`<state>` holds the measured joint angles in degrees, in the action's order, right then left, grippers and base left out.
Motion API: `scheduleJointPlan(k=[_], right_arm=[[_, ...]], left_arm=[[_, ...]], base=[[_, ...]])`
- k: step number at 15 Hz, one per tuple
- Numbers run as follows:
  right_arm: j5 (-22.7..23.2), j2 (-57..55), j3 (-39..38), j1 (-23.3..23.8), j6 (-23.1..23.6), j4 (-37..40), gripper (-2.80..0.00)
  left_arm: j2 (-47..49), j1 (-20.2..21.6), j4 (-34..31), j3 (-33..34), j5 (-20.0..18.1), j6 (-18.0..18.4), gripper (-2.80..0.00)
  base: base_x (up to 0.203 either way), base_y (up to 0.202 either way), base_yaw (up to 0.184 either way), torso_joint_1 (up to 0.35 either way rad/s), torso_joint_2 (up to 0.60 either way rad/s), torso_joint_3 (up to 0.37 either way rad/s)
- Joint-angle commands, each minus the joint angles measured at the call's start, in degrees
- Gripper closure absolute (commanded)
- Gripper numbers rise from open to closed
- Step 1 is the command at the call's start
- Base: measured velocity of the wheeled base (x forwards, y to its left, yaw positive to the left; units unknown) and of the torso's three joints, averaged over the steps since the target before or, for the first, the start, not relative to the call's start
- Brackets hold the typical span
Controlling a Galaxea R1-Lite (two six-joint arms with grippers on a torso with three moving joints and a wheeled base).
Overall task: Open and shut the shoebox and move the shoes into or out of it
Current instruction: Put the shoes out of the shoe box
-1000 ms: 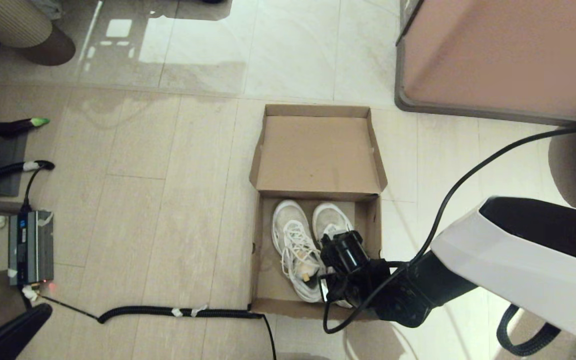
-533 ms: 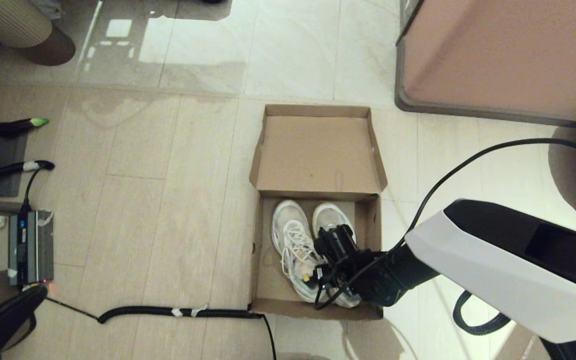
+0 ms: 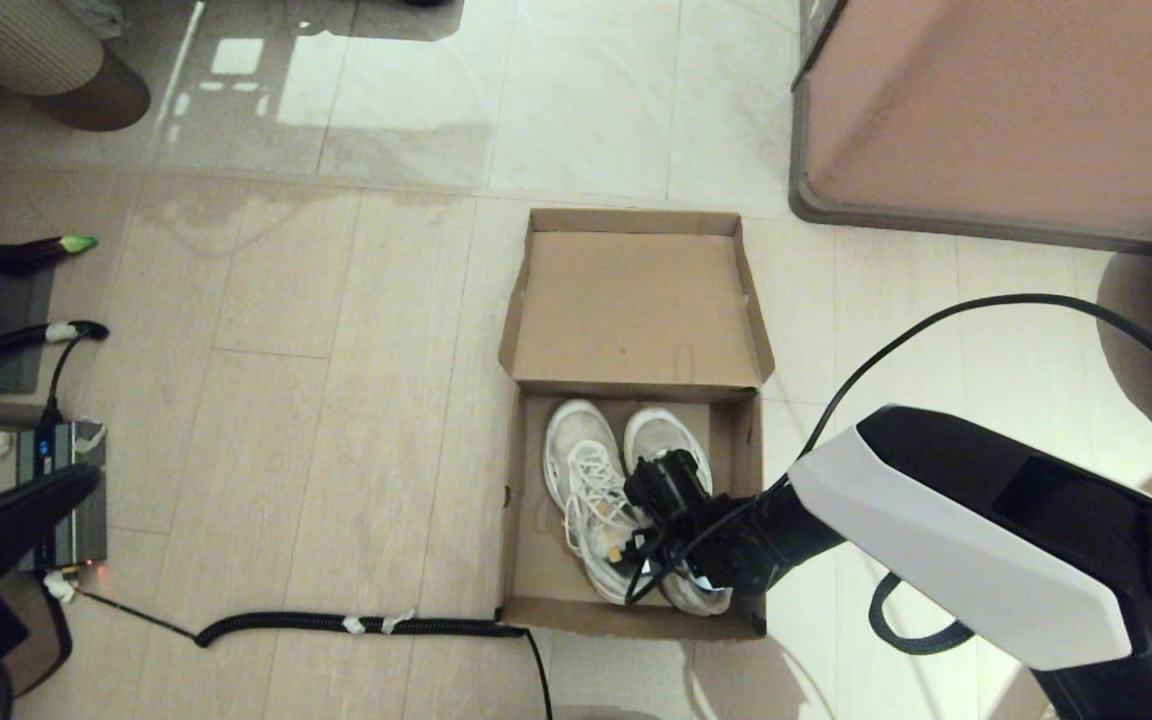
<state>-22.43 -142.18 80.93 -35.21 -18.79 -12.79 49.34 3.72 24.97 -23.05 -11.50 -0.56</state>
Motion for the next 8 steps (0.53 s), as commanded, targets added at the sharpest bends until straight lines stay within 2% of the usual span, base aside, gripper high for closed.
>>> scheduleJointPlan(k=[1, 8], right_arm=[[-0.1, -1.9, 1.3, 0.3, -0.1, -0.1, -2.80], [-0.2, -3.5, 2.5, 0.3, 0.2, 0.1, -2.80]], left_arm=[[3.5, -0.2, 0.1, -2.5, 0.0, 1.7, 0.00], [4.7, -0.3, 0.0, -4.6, 0.4, 1.9, 0.00]], base=[[0.000, 0.000, 0.000, 0.000, 0.00, 0.000], [0.000, 0.000, 0.000, 0.000, 0.00, 0.000]])
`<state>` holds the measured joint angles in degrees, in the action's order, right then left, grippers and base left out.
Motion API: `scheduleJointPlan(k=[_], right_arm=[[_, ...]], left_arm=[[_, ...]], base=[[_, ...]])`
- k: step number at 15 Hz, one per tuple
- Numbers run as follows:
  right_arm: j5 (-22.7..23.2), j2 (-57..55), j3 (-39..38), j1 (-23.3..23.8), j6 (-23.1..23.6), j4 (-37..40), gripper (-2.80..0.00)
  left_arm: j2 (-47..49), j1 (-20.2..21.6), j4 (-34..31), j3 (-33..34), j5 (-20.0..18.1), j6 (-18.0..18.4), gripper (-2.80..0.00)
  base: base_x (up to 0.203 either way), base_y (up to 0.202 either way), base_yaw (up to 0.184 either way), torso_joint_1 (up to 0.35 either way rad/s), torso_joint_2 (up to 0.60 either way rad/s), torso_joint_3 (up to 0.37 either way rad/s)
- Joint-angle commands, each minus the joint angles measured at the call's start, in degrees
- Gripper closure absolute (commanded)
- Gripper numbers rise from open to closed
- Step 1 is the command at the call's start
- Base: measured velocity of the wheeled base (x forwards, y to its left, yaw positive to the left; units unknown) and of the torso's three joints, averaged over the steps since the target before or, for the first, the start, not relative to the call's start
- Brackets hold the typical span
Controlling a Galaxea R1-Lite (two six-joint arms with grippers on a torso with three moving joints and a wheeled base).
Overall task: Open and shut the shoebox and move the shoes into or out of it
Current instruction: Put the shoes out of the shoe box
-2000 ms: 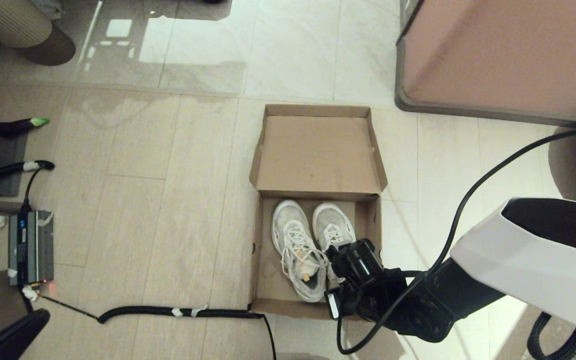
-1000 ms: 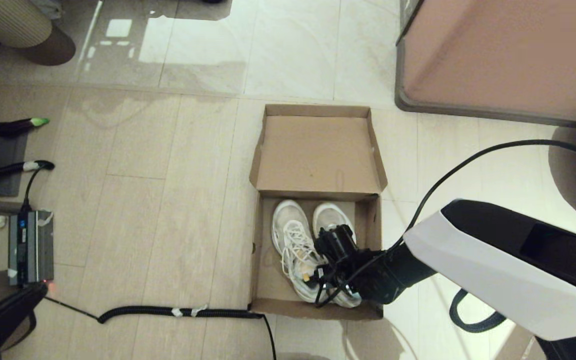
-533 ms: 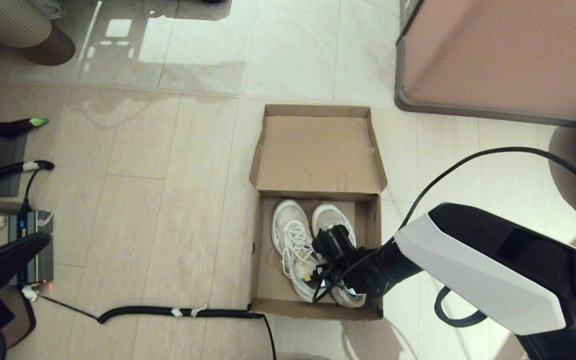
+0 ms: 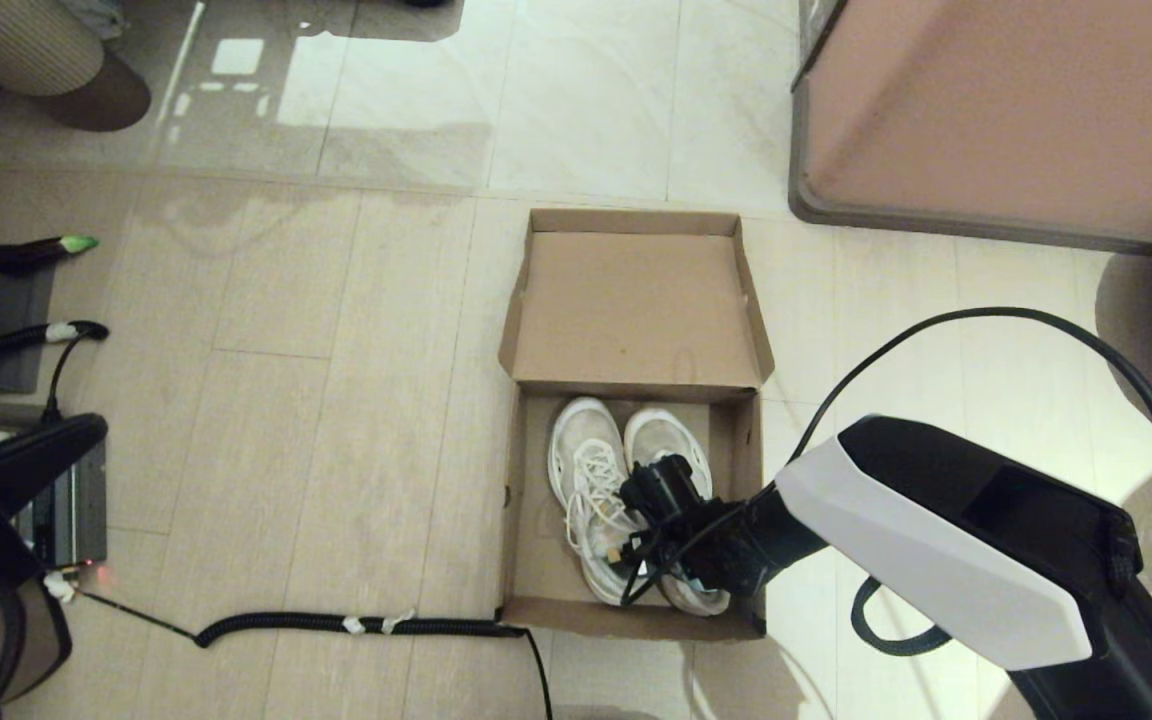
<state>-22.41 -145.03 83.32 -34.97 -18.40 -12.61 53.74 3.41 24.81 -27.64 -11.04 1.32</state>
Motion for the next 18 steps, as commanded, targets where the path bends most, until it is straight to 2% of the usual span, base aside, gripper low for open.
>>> scheduleJointPlan(k=[1, 2, 7, 16, 18], right_arm=[[-0.5, -0.6, 0.0, 0.1, -0.2, 0.0, -1.94], [-1.0, -0.4, 0.0, 0.1, -0.1, 0.0, 0.00], [-0.9, 2.2, -1.1, 0.3, -0.2, 2.0, 0.00], [0.0, 11.6, -8.0, 0.0, -0.2, 2.7, 0.00], [1.8, 15.9, -9.5, -0.4, -0.3, 4.7, 0.00]], left_arm=[[0.5, 0.0, 0.2, -0.2, -0.1, 0.0, 0.00], [0.9, 0.0, 0.2, -0.5, -0.1, 0.0, 0.00], [2.7, 0.0, -0.6, -4.8, -0.1, 0.0, 0.00], [1.7, -0.1, -1.4, -4.8, -0.4, 0.0, 0.00], [1.7, -0.1, -1.5, -4.1, -0.5, 0.0, 0.00]], base=[[0.000, 0.000, 0.000, 0.000, 0.00, 0.000], [0.000, 0.000, 0.000, 0.000, 0.00, 0.000], [0.000, 0.000, 0.000, 0.000, 0.00, 0.000], [0.000, 0.000, 0.000, 0.000, 0.00, 0.000], [0.000, 0.000, 0.000, 0.000, 0.00, 0.000]])
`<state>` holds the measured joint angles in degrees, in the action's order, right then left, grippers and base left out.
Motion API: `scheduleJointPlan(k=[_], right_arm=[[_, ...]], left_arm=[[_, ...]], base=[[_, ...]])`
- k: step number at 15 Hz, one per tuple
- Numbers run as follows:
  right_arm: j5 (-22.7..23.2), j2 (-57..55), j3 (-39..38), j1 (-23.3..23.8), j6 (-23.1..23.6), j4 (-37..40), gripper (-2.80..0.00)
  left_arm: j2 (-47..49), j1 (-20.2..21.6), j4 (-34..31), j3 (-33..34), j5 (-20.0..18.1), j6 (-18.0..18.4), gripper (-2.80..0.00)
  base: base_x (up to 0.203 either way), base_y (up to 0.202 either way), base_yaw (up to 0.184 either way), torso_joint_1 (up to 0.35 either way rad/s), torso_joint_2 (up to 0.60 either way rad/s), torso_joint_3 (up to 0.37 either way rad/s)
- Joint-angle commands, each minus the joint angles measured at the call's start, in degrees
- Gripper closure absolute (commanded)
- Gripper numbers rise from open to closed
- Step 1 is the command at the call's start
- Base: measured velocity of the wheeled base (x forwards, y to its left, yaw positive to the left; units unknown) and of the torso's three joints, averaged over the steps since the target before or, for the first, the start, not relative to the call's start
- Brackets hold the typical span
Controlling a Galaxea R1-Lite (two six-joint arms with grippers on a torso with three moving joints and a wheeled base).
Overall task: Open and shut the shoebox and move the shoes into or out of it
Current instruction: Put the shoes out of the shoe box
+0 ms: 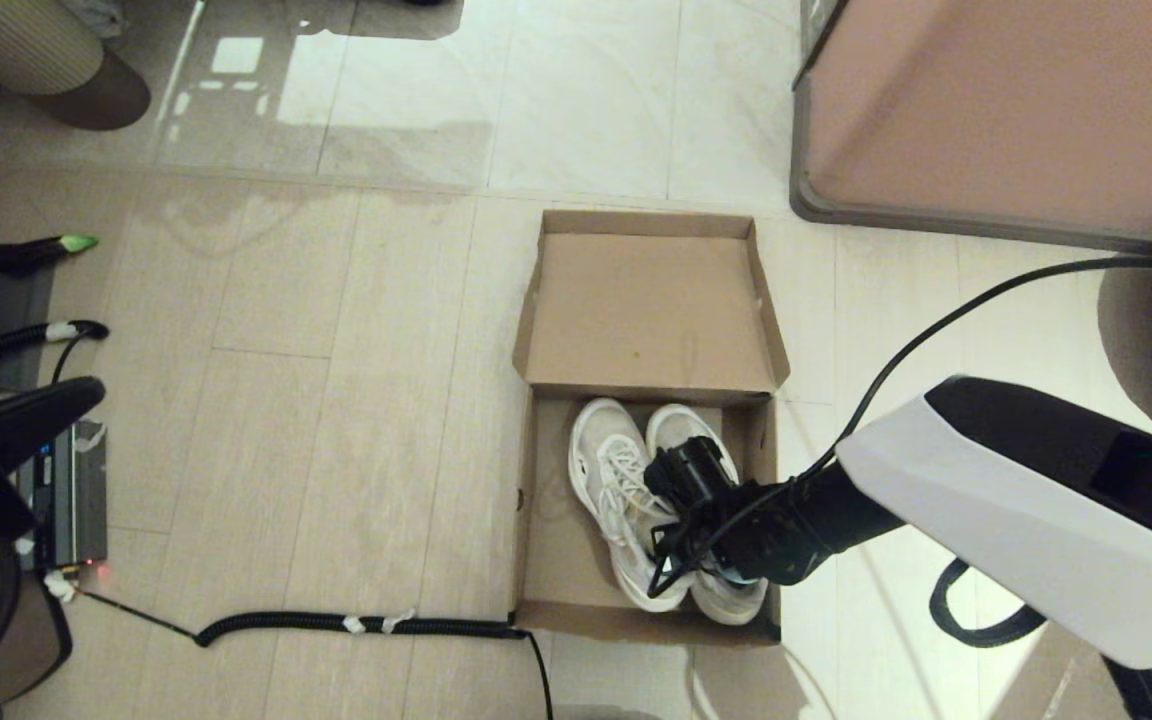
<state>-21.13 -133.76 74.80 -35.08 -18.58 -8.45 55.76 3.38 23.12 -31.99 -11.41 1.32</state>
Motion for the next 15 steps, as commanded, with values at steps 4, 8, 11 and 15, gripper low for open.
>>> scheduleJointPlan(k=[4, 8, 11, 15], right_arm=[[4.5, 14.1, -8.2, -1.3, -1.7, 2.3, 0.00], [7.5, 22.0, -12.1, -3.8, -2.6, 2.7, 0.00], [7.8, 26.3, -13.4, -5.5, -2.5, 3.2, 0.00], [8.7, 33.0, -13.5, -6.1, -2.5, 5.2, 0.00]], left_arm=[[1.3, -1.4, 0.2, 0.9, -0.2, -0.1, 0.00], [1.2, -1.4, 0.3, 1.3, -0.2, -0.3, 0.00], [2.0, -1.4, 0.6, 0.8, 0.2, -0.3, 0.00], [2.5, -1.2, 1.0, 1.1, 0.3, -0.4, 0.00]], base=[[0.000, 0.000, 0.000, 0.000, 0.00, 0.000], [0.000, 0.000, 0.000, 0.000, 0.00, 0.000], [0.000, 0.000, 0.000, 0.000, 0.00, 0.000], [0.000, 0.000, 0.000, 0.000, 0.00, 0.000]])
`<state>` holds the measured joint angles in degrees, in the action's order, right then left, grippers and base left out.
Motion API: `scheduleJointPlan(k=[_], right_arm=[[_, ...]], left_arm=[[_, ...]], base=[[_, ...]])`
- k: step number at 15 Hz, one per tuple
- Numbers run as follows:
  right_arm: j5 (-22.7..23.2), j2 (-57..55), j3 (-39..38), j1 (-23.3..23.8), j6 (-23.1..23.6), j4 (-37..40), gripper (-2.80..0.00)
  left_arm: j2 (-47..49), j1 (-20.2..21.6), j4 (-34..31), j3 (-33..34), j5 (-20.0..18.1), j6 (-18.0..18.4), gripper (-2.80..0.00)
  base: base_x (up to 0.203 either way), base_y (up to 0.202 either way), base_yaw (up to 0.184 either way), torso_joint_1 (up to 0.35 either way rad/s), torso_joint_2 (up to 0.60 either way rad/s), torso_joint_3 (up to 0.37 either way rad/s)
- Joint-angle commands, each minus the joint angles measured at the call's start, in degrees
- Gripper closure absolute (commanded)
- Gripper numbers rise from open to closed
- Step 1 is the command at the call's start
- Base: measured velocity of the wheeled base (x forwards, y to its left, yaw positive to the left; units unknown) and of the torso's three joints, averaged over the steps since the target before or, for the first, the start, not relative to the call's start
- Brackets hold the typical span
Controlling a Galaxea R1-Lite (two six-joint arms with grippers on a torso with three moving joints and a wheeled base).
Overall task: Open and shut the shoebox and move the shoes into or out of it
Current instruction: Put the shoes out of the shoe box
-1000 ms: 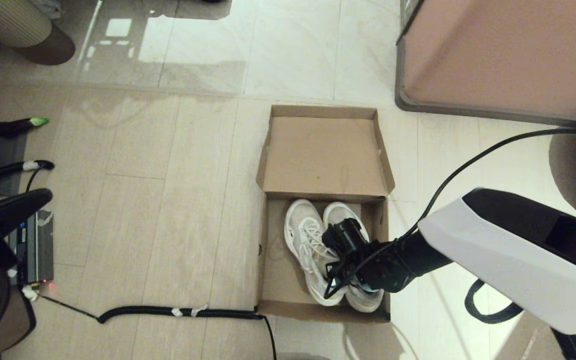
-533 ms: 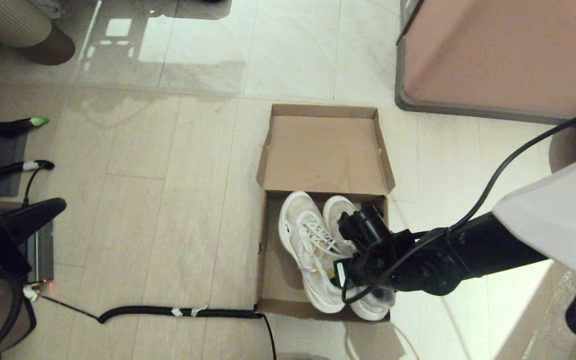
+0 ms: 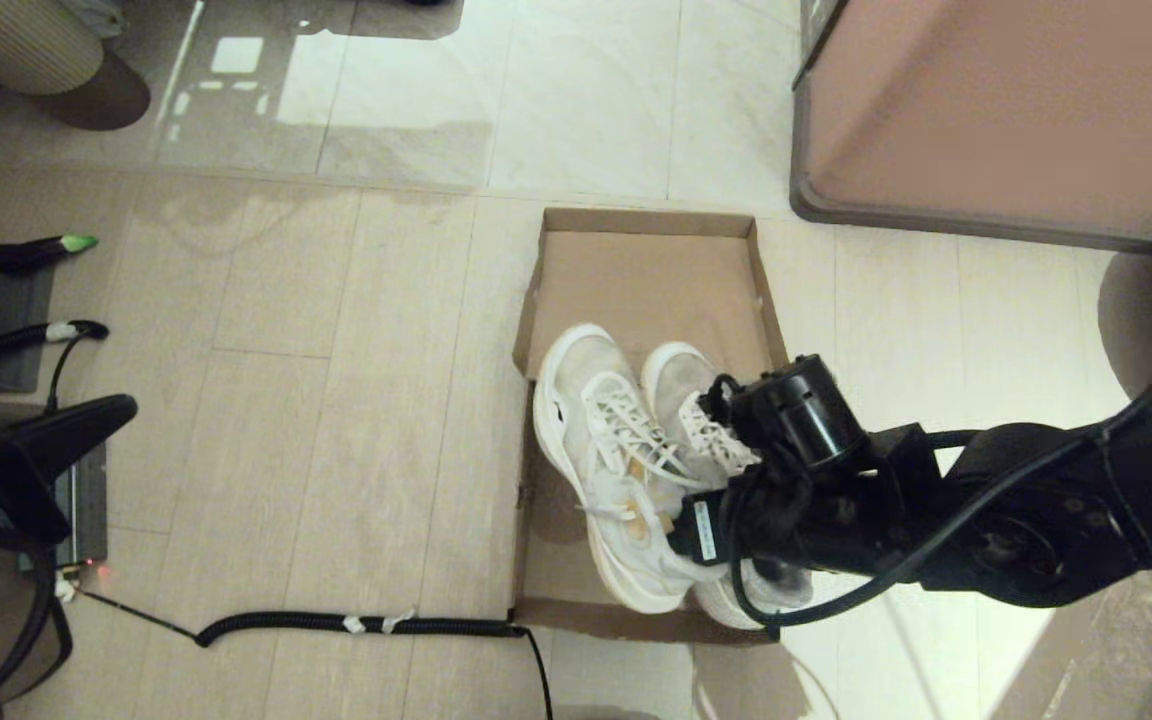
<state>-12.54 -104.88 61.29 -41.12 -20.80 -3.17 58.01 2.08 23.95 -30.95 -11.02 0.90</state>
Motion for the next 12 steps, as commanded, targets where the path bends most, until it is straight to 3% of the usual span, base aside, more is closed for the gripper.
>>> scheduleJointPlan(k=[1, 6, 12], right_arm=[[0.0, 4.9, 0.7, 0.4, -0.5, -0.1, 0.00], [0.0, 8.7, 4.1, 3.5, -0.4, 1.0, 0.00], [0.1, 6.6, 9.5, 18.3, 0.6, 2.5, 0.00]], left_arm=[[0.6, 0.1, 0.0, -0.2, -0.3, 0.0, 0.00], [0.9, 0.1, 0.0, 0.4, -0.1, -0.1, 0.00], [2.6, 0.1, 0.2, 0.6, -0.3, -0.1, 0.00]], base=[[0.000, 0.000, 0.000, 0.000, 0.00, 0.000], [0.000, 0.000, 0.000, 0.000, 0.00, 0.000], [0.000, 0.000, 0.000, 0.000, 0.00, 0.000]])
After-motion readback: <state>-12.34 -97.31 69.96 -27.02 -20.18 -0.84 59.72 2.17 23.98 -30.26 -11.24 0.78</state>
